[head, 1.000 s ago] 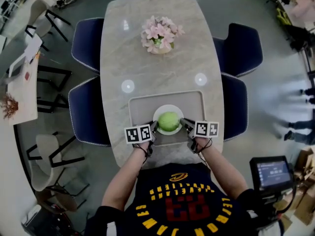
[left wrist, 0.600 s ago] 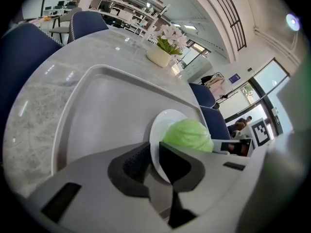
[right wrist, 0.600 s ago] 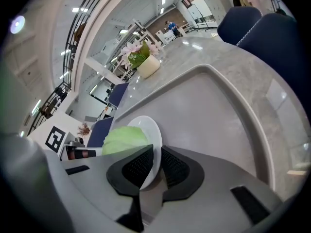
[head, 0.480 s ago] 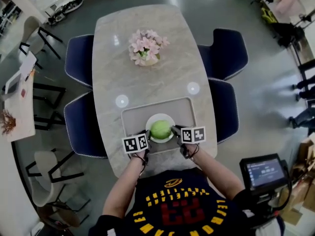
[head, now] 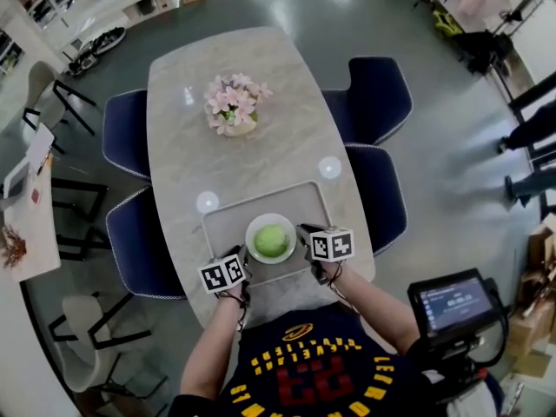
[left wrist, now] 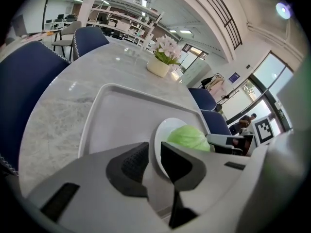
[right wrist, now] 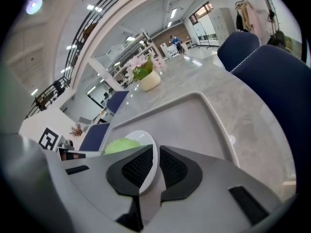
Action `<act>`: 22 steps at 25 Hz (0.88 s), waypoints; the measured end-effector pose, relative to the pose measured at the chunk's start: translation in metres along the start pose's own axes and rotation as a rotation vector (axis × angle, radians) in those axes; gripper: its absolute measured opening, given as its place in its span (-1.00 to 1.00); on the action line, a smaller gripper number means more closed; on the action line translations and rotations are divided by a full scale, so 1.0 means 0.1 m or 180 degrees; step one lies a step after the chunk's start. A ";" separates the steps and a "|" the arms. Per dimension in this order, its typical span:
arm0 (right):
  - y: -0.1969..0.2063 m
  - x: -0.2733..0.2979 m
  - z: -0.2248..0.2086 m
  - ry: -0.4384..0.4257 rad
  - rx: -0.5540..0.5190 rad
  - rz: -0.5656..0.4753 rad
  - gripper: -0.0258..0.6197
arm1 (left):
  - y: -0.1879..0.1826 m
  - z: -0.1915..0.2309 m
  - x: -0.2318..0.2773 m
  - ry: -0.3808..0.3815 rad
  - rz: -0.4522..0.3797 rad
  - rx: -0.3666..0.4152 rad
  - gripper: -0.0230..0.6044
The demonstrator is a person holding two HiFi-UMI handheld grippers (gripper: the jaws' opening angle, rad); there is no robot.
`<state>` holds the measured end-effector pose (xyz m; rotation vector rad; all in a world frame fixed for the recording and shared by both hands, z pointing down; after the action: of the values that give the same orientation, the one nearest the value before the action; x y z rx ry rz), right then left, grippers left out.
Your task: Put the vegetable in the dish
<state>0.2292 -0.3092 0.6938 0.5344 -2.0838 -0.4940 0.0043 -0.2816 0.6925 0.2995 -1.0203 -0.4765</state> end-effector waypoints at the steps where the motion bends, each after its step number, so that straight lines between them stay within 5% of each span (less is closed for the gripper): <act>1: -0.04 -0.04 0.02 -0.0066 0.0085 -0.0102 -0.78 | -0.01 -0.03 -0.04 0.0035 -0.0055 -0.0013 -0.71; 8: -0.22 -0.53 0.33 -0.0528 0.0404 -0.0697 -0.78 | -0.17 -0.44 -0.46 0.0461 -0.0490 -0.0097 -0.71; 16: -0.24 -1.04 0.92 -0.1214 0.0297 -0.0889 -0.86 | -0.29 -1.00 -1.00 0.1216 -0.0823 0.0026 -0.80; 22: -0.38 -1.41 1.35 -0.1544 0.0026 -0.1066 -0.91 | -0.31 -1.29 -1.42 0.1518 -0.1126 0.0072 -0.93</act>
<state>0.1923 -0.2444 0.5093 0.8405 -2.4639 -0.8792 0.0476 -0.2327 0.5093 0.5883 -0.5066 -0.6734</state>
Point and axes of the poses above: the fingertips, and each gripper's own axes: x forward along the fingers, z to its left, y out of its underside, the point moved 4 cm from there along -x, backward along the fingers, and after that the axes turned 5 degrees about -z, right-handed, at the moved point
